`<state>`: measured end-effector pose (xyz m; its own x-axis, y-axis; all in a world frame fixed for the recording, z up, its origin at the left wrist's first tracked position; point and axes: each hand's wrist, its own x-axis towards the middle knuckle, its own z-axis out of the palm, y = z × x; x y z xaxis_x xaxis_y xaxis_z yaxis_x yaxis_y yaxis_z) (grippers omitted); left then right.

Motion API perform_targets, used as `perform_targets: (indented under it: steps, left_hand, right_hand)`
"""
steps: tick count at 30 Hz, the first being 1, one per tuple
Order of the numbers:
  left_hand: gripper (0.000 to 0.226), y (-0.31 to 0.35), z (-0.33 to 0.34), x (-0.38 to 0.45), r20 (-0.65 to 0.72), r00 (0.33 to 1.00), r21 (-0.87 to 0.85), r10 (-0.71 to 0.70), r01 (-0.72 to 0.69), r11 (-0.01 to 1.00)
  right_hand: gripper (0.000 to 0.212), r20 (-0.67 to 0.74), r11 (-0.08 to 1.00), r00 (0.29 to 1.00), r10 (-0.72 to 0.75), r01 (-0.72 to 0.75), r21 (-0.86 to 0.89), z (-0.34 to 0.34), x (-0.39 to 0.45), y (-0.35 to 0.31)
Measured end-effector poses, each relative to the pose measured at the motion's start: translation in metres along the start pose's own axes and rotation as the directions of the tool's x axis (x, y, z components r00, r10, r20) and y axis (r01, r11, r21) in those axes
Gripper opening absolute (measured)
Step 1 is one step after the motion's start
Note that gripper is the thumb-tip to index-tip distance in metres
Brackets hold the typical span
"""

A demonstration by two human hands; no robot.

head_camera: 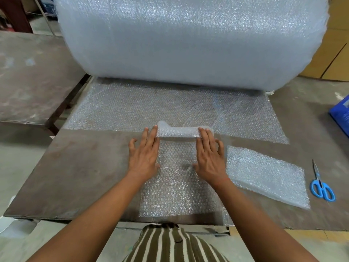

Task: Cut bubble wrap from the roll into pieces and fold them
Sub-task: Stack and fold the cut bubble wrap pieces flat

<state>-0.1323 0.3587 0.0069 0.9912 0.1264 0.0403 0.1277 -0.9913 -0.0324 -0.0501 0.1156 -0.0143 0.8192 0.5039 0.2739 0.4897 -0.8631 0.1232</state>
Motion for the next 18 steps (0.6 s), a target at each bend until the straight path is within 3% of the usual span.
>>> perform_targets:
  steps: [3,5,8,10,12,15,18]
  left_hand:
    - [0.113,-0.001,-0.009,0.004,-0.103,0.995,-0.029,-0.018,0.016,0.999]
    - [0.088,-0.005,-0.011,0.006,-0.268,0.964,-0.059,-0.002,-0.015,0.998]
    - [0.029,-0.009,-0.011,0.012,-0.502,0.86,-0.108,0.091,-0.167,0.98]
    - [0.022,-0.004,-0.016,0.018,-0.572,0.808,-0.156,0.142,-0.277,0.948]
    - [0.027,0.007,-0.026,0.025,-0.558,0.814,-0.251,0.159,-0.349,0.903]
    - [0.042,0.036,-0.043,0.034,-0.472,0.87,-0.362,0.141,-0.337,0.869]
    - [0.046,0.075,-0.056,0.047,-0.451,0.877,-0.397,0.165,-0.363,0.843]
  right_hand:
    - [0.105,-0.098,1.0,0.995,-0.006,0.006,0.003,-0.012,0.01,0.002]
    - [0.074,-0.228,0.998,0.973,-0.018,0.03,0.049,-0.024,0.016,0.007]
    - [0.035,-0.385,0.992,0.923,-0.016,0.061,0.107,-0.037,0.019,0.024]
    - [0.024,-0.423,0.989,0.906,0.008,0.056,0.139,-0.045,0.016,0.038]
    - [0.027,-0.398,0.979,0.914,0.078,0.004,0.202,-0.052,0.008,0.053]
    - [0.031,-0.294,0.946,0.926,0.238,-0.152,0.288,-0.065,-0.01,0.082]
    - [0.05,-0.226,0.935,0.929,0.294,-0.231,0.268,-0.072,-0.028,0.121]
